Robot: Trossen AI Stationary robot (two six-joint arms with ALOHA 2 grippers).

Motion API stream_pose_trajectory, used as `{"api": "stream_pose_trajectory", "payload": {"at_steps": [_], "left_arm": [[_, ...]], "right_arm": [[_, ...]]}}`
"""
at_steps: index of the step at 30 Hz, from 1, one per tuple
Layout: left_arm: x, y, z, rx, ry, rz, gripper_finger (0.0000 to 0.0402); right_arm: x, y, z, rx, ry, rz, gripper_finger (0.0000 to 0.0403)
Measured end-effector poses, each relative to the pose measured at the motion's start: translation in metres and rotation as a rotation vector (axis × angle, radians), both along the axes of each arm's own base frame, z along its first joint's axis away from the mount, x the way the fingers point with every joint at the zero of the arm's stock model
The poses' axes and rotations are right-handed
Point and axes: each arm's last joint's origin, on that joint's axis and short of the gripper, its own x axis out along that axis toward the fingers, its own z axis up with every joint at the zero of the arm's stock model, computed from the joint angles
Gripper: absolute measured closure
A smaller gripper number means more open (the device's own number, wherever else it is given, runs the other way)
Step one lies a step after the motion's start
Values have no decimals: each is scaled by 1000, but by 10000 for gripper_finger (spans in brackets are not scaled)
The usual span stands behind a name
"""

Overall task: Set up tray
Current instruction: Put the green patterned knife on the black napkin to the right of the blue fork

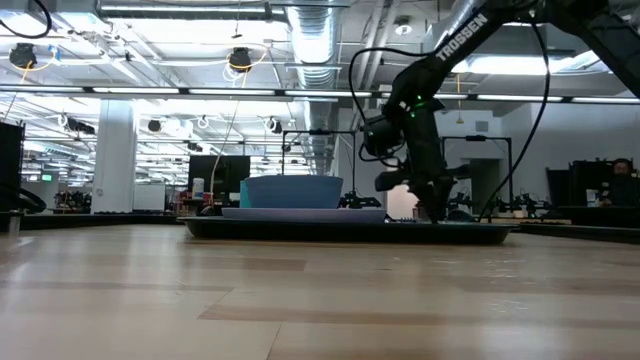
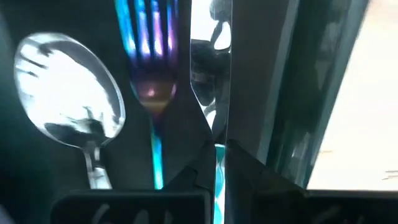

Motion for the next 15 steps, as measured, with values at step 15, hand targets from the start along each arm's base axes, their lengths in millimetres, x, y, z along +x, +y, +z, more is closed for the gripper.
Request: {"api": "stream_pose_trajectory", "payload": {"at_steps": [15], "left_arm": [[0, 0, 0, 0, 0, 2, 269]], "right_arm": [[-2, 3, -11, 24, -22, -26, 355]]}}
